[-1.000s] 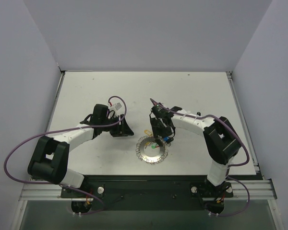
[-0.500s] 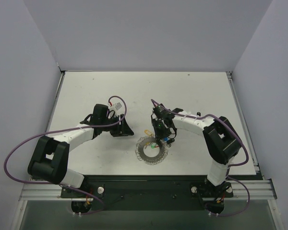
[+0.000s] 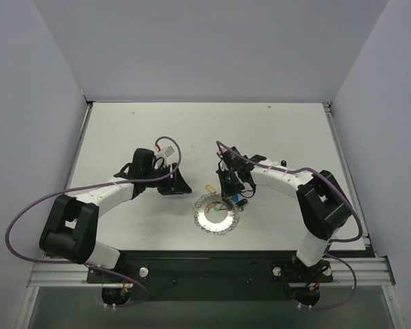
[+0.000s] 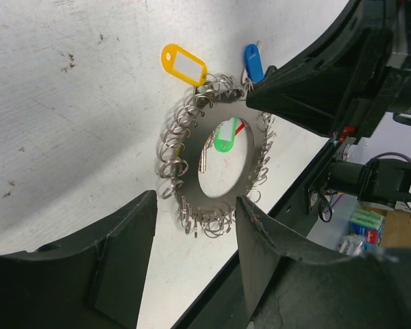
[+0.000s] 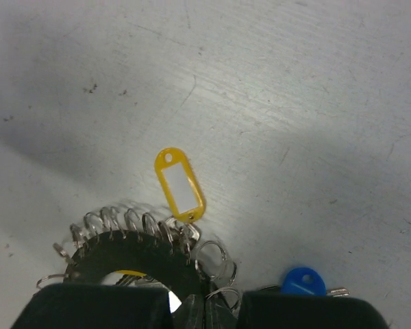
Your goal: Put the keys on the keyring
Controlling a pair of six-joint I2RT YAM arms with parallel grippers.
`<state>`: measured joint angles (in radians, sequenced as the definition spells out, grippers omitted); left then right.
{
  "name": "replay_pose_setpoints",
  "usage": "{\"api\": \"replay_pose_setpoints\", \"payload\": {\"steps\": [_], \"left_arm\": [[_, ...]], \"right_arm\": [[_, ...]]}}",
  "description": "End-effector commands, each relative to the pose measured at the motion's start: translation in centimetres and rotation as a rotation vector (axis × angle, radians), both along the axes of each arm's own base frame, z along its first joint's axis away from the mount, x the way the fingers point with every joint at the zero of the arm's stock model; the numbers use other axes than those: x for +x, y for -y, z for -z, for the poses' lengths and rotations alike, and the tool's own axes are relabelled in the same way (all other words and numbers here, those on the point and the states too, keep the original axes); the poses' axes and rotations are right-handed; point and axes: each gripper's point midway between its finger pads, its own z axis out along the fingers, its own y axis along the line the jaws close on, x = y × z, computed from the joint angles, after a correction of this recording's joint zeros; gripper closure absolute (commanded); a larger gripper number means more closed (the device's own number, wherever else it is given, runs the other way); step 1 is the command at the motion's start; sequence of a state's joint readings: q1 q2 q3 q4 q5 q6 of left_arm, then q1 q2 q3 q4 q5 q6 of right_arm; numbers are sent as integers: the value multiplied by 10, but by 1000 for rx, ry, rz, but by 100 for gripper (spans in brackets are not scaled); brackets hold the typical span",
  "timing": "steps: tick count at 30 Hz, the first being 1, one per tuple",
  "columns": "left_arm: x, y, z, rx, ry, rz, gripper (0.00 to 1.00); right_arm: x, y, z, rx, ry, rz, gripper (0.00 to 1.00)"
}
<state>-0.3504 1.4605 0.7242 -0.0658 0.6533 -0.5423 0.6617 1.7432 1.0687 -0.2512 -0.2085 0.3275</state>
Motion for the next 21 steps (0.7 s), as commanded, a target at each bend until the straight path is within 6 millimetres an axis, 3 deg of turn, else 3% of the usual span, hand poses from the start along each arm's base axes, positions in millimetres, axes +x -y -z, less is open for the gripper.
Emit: {"api": "replay_pose_setpoints", "payload": {"steps": [1, 10, 16, 21], "left_arm": [[19, 11, -46, -90, 169, 43, 41], [24, 23, -121, -206, 402, 125, 41], [5, 31, -171, -336, 554, 235, 43], [-26, 32, -203, -430, 651, 384, 44]], "right_arm": [[-5, -11, -42, 100, 63, -124, 100], [-12, -41, -109, 289, 136, -320, 100], [-24, -60, -155, 435, 164, -447, 100], [-41, -71, -203, 562, 190, -565, 100]]}}
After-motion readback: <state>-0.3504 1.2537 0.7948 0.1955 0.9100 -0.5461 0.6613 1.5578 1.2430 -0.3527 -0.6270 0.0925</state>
